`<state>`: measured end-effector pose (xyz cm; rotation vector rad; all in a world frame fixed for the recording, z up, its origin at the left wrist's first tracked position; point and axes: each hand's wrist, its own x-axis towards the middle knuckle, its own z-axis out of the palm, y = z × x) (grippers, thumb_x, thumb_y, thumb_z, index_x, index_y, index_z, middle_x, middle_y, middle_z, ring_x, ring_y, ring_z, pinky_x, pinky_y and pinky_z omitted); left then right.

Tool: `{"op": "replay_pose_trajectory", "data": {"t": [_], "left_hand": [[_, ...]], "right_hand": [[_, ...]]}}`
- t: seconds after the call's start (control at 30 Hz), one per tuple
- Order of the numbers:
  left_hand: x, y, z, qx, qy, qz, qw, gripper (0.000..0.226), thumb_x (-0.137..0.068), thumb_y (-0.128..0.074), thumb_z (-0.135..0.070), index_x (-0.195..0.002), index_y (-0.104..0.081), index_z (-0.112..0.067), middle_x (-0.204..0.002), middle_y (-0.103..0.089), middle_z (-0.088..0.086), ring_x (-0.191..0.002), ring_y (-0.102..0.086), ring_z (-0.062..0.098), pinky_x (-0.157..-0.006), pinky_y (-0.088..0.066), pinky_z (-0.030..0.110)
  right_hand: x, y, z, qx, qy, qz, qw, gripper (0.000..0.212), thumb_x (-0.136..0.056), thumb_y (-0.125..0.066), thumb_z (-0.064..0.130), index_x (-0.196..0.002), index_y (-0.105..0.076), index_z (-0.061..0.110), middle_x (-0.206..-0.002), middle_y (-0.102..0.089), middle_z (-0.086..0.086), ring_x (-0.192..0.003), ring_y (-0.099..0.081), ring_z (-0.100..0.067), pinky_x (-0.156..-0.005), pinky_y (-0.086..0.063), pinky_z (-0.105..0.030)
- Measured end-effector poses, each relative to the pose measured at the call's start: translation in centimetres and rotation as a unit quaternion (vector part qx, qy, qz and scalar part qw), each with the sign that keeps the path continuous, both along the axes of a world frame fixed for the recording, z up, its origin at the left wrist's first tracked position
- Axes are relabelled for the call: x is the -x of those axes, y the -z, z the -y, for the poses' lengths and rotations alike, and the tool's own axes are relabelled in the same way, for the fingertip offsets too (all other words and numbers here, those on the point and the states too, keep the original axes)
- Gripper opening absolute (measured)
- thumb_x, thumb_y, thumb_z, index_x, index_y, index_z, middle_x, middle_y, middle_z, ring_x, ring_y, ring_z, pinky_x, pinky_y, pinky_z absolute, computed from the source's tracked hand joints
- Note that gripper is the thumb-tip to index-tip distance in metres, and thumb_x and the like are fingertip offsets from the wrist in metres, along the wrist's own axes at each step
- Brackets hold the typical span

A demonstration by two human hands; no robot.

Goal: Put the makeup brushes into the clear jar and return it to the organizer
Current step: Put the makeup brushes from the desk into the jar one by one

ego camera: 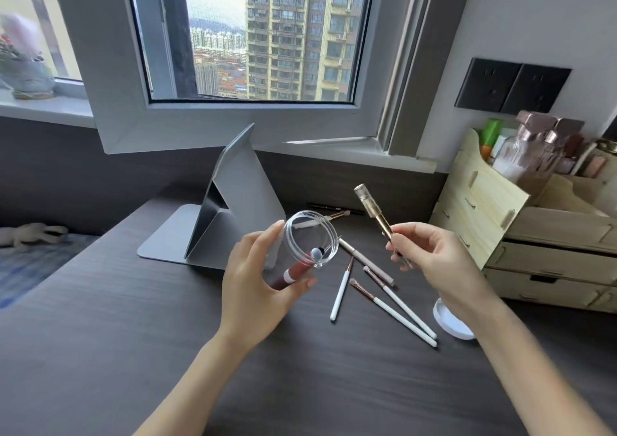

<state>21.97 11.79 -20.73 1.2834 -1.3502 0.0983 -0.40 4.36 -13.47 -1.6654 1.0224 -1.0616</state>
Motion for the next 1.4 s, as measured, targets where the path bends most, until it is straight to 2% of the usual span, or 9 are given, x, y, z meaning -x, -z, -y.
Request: {"op": "replay_pose_trajectory", "data": {"t": [0.1, 0.2, 0.53, 0.63, 0.77, 0.87, 1.03, 1.27, 1.4], "left_hand": [[0.3, -0.1, -0.2, -0.005, 0.0, 0.021, 1.0, 0.073, -0.06, -0.074, -0.047, -0.126, -0.047, -0.032, -0.108, -0.053, -0.013, -0.096, -0.052, 0.011, -0.083, -0.041, 0.019], [0.5, -0.1, -0.3, -0.01, 0.004, 0.043, 0.999, 0.075, -0.059, -0.077, -0.042, -0.128, -0.046, -0.034, -0.109, -0.052, -0.014, -0.099, -0.051, 0.01, -0.086, -0.041, 0.019], [0.6, 0.2, -0.4, -0.023, 0.001, 0.062, 0.998, 0.078, -0.058, -0.082, -0.038, -0.128, -0.049, -0.028, -0.111, -0.056, -0.009, -0.101, -0.05, 0.01, -0.082, -0.049, 0.031], [0.5, 0.0, -0.4, -0.024, -0.002, 0.049, 0.999, 0.077, -0.058, -0.081, -0.039, -0.127, -0.048, -0.031, -0.109, -0.053, -0.014, -0.099, -0.05, 0.009, -0.082, -0.046, 0.025], [-0.1, -0.4, -0.2, -0.015, -0.006, -0.03, 0.999, 0.076, -0.054, -0.081, -0.04, -0.123, -0.049, -0.034, -0.104, -0.051, -0.024, -0.094, -0.052, 0.01, -0.081, -0.039, 0.013], [-0.2, -0.8, -0.4, -0.012, 0.013, -0.128, 0.992, 0.073, -0.051, -0.078, -0.048, -0.118, -0.052, -0.037, -0.107, -0.056, -0.019, -0.099, -0.055, 0.008, -0.085, -0.04, 0.014], [-0.7, -1.3, -0.3, -0.018, 0.022, -0.185, 0.982, 0.077, -0.052, -0.079, -0.048, -0.122, -0.049, -0.038, -0.113, -0.061, -0.002, -0.105, -0.057, 0.018, -0.094, -0.047, 0.04], [-1.3, -1.3, 0.0, -0.021, 0.002, -0.178, 0.984, 0.077, -0.053, -0.08, -0.049, -0.122, -0.047, -0.042, -0.113, -0.06, -0.006, -0.105, -0.057, 0.015, -0.089, -0.05, 0.044], [-1.2, -1.1, 0.4, -0.015, 0.01, -0.164, 0.986, 0.075, -0.054, -0.083, -0.039, -0.117, -0.045, -0.05, -0.11, -0.058, -0.015, -0.103, -0.056, 0.01, -0.089, -0.047, 0.023]], "right_hand": [[0.0, -1.9, -2.8, 0.133, -0.007, -0.127, 0.983, 0.015, -0.086, -0.063, 0.017, -0.086, -0.069, 0.032, -0.077, -0.069, 0.007, -0.068, -0.061, -0.003, -0.063, -0.049, -0.016], [-1.5, -2.1, -3.8, 0.293, 0.004, -0.262, 0.919, 0.01, -0.085, -0.064, 0.017, -0.091, -0.072, 0.021, -0.081, -0.064, 0.007, -0.072, -0.058, -0.01, -0.066, -0.047, -0.025], [-6.0, -0.6, -2.8, 0.463, 0.107, -0.293, 0.829, 0.031, -0.062, -0.078, 0.04, -0.064, -0.06, 0.014, -0.058, -0.058, 0.002, -0.053, -0.054, -0.018, -0.049, -0.037, -0.022], [-5.6, -0.6, -2.5, 0.413, 0.064, -0.215, 0.883, 0.035, -0.076, -0.061, 0.052, -0.069, -0.07, 0.018, -0.06, -0.055, 0.009, -0.053, -0.048, -0.006, -0.048, -0.038, -0.019], [-4.7, -0.2, 0.9, 0.244, 0.096, -0.054, 0.963, 0.029, -0.093, -0.053, 0.027, -0.073, -0.07, 0.014, -0.057, -0.054, 0.009, -0.049, -0.047, -0.001, -0.05, -0.035, -0.012], [-5.3, 2.0, 5.7, 0.207, 0.132, -0.209, 0.947, 0.027, -0.094, -0.049, 0.021, -0.086, -0.072, 0.009, -0.081, -0.071, -0.005, -0.079, -0.065, -0.017, -0.07, -0.045, -0.028], [-9.1, 5.7, 12.0, 0.185, 0.038, -0.416, 0.89, 0.037, -0.094, -0.041, 0.01, -0.129, -0.053, 0.01, -0.134, -0.055, -0.011, -0.123, -0.048, -0.032, -0.1, -0.042, -0.037], [-10.3, 6.4, 17.6, 0.173, 0.112, -0.571, 0.795, 0.037, -0.089, -0.038, -0.001, -0.123, -0.051, 0.003, -0.13, -0.053, -0.016, -0.119, -0.047, -0.035, -0.095, -0.044, -0.042], [-9.9, 6.7, 20.0, 0.199, 0.097, -0.615, 0.757, 0.033, -0.091, -0.038, 0.004, -0.12, -0.055, 0.003, -0.13, -0.052, -0.017, -0.118, -0.046, -0.037, -0.096, -0.043, -0.042]]}}
